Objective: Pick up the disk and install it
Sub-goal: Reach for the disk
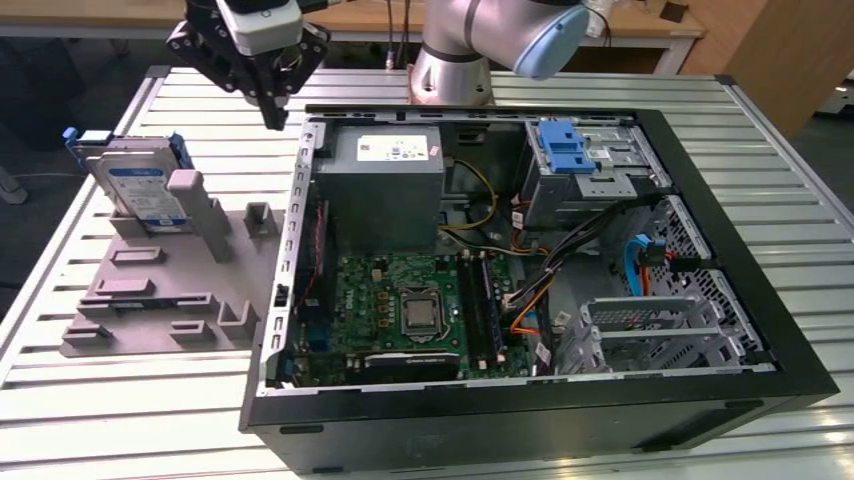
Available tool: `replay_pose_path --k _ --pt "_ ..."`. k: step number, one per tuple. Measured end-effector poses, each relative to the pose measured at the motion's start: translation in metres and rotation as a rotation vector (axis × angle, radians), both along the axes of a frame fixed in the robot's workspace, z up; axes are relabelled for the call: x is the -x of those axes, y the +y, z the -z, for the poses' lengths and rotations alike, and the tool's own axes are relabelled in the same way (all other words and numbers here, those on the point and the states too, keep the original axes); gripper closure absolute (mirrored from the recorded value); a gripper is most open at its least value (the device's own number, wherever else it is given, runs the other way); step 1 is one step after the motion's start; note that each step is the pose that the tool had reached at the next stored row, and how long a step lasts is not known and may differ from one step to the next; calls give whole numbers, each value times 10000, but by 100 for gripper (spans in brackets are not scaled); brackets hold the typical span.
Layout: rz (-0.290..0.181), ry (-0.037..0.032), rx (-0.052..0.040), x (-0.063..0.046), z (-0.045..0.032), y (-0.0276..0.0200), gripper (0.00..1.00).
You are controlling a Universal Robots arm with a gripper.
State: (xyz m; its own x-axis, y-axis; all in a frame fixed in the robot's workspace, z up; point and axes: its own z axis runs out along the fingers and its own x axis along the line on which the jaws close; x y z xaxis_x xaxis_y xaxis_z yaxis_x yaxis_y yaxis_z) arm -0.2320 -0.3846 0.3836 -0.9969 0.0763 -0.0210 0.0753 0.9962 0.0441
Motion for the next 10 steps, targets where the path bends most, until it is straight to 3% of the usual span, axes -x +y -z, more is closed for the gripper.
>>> replay_pose_path --k 10 --pt "1 0 0 24 1 6 89"
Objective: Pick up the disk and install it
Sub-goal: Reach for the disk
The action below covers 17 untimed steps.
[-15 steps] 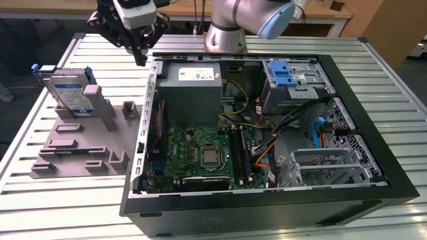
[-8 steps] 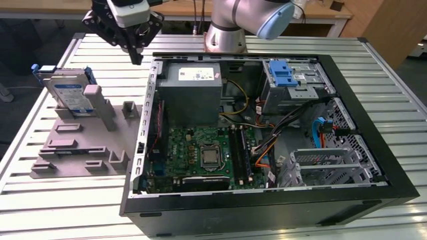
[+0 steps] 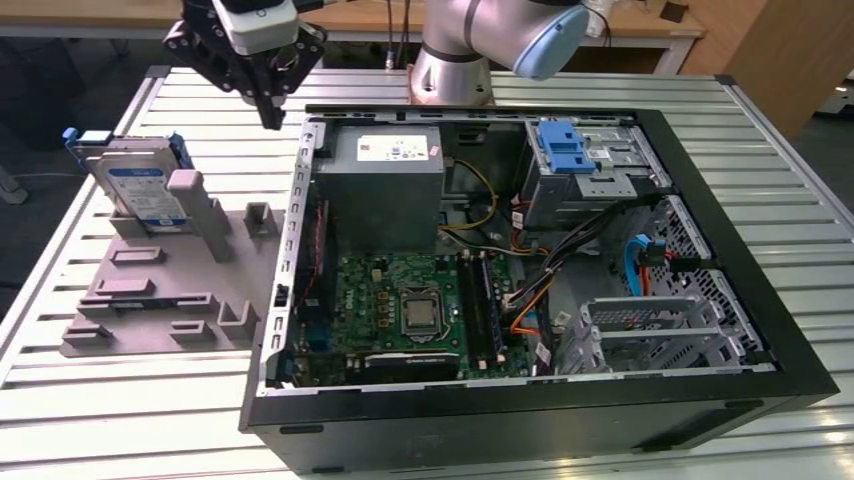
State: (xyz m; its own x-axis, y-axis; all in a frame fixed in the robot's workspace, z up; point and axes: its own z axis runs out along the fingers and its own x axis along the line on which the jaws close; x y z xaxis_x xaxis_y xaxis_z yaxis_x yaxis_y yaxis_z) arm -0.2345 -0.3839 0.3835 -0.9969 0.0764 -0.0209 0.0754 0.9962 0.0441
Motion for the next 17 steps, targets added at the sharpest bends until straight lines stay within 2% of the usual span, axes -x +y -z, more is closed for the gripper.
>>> replay_pose_path --k 17 --pt "-1 0 0 80 0 8 89"
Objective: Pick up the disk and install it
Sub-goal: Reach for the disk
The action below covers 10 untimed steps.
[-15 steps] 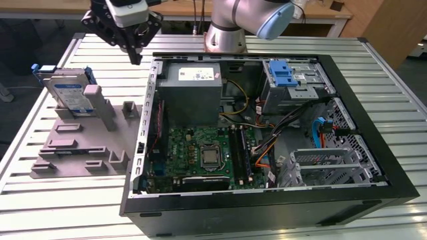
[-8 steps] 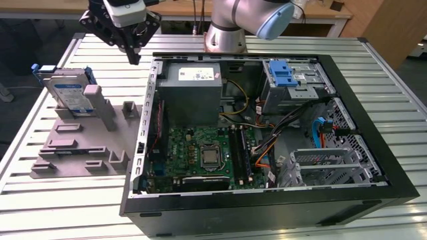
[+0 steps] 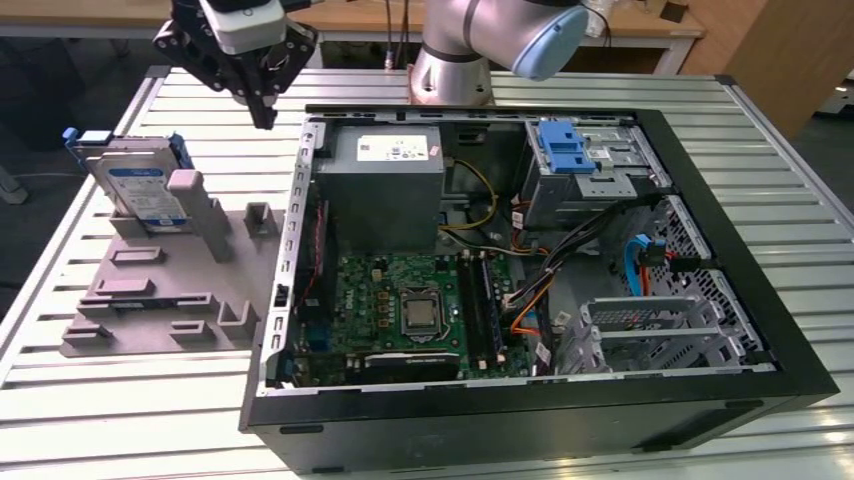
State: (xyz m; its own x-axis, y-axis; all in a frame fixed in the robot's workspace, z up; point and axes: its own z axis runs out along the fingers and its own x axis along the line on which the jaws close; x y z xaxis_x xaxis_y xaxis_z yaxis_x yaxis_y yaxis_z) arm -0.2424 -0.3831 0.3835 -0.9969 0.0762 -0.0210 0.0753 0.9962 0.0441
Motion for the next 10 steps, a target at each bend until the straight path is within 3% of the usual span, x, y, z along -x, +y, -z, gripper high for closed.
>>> replay_pose_path --k 10 --pt "0 0 0 55 0 8 89"
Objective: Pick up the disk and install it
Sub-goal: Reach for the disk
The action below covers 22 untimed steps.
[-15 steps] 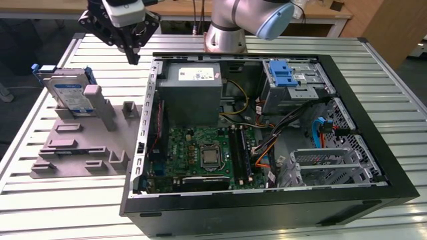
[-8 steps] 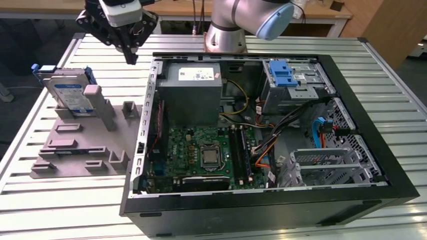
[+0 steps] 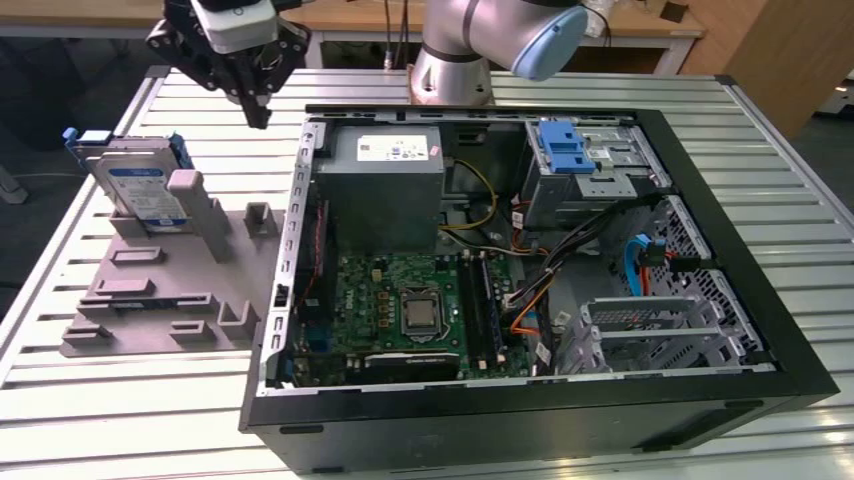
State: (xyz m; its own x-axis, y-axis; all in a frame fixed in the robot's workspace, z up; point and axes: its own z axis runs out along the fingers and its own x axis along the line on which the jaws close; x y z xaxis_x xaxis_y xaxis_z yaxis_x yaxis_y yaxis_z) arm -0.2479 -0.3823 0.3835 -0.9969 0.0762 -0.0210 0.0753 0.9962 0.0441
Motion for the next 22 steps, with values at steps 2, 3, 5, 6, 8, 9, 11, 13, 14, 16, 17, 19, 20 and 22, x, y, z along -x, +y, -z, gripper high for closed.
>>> replay_pose_path --k 2,3,5,6,8,9,11,13,14,16,17,19,20,22 --pt "0 0 0 9 0 3 89" --pt "0 0 0 13 0 5 89" --pt "0 0 0 22 0 10 89" --pt "0 0 0 26 0 13 89" --pt "-1 1 0 35 0 26 89" --pt "0 0 0 39 0 40 89" --pt "-1 1 1 45 0 63 89" --pt "-1 1 1 54 0 79 89" --pt "0 0 0 60 0 83 89" --pt "0 0 0 71 0 89 89" --pt "0 1 0 78 0 91 89" --pt "-1 0 0 82 0 91 89" --pt "-1 1 1 83 0 91 89" --pt "0 0 0 83 0 91 89"
